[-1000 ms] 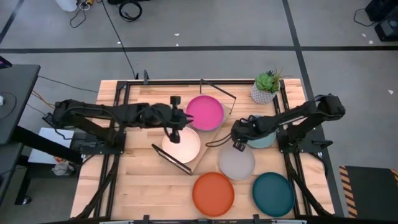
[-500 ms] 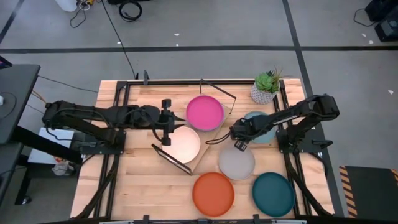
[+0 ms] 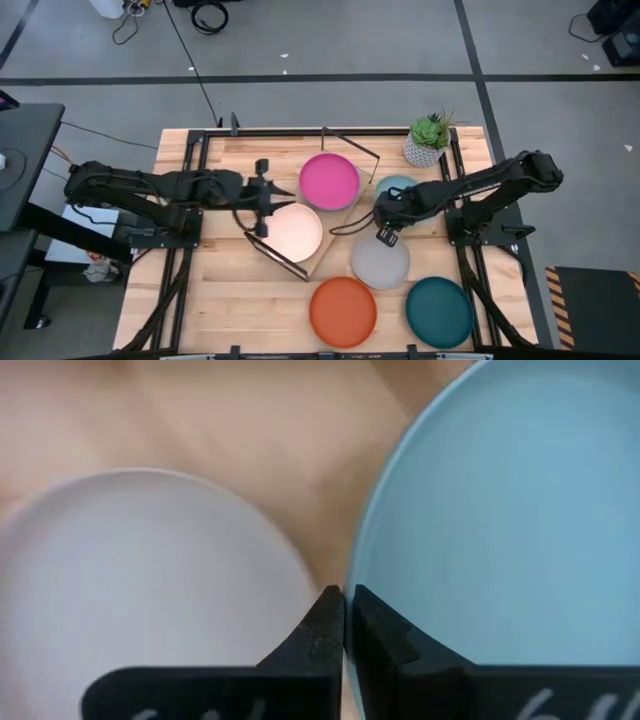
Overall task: Place and stack plates onto a shelf
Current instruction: Stack the light blue plate on top of the white plate on the shelf
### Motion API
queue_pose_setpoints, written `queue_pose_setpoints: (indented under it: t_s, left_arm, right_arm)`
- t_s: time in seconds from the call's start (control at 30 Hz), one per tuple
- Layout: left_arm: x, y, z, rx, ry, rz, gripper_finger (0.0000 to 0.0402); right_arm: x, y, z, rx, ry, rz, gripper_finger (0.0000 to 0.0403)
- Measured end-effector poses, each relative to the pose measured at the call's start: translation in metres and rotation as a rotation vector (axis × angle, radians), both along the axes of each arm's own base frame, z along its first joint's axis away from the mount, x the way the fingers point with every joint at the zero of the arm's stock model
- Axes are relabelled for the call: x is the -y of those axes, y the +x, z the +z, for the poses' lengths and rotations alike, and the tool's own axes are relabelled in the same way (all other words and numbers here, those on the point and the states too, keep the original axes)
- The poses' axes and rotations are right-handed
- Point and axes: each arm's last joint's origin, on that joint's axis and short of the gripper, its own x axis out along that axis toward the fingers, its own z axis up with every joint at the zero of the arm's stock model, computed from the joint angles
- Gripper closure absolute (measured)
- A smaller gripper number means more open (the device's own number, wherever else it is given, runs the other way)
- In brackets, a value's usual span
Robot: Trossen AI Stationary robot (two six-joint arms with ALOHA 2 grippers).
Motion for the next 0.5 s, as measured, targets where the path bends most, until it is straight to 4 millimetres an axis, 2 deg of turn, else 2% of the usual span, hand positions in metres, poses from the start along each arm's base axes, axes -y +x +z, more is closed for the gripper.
queue_pose_setpoints:
  t_s: [0.13,0.3,0.4,0.5]
  left_arm:
    - [0.007,-0.015,0.013,0.074,-0.038,-0.032,0.0334]
    - [0.01,-0.027,0.027,0.172,-0.106,-0.045,0.0333]
    - [0.011,-0.03,0.032,0.217,-0.148,-0.045,0.0333]
    - [0.011,-0.032,0.035,0.243,-0.195,-0.036,0.0333]
  right_arm:
    - [-0.023,0.009,0.029,0.063,-0.001,0.119,0.0389]
    - [-0.056,0.028,0.055,0.197,-0.103,0.404,0.0389]
    - [-0.071,0.043,0.062,0.229,-0.194,0.572,0.0389]
    - [-0.083,0.061,0.06,0.21,-0.288,0.754,0.0389]
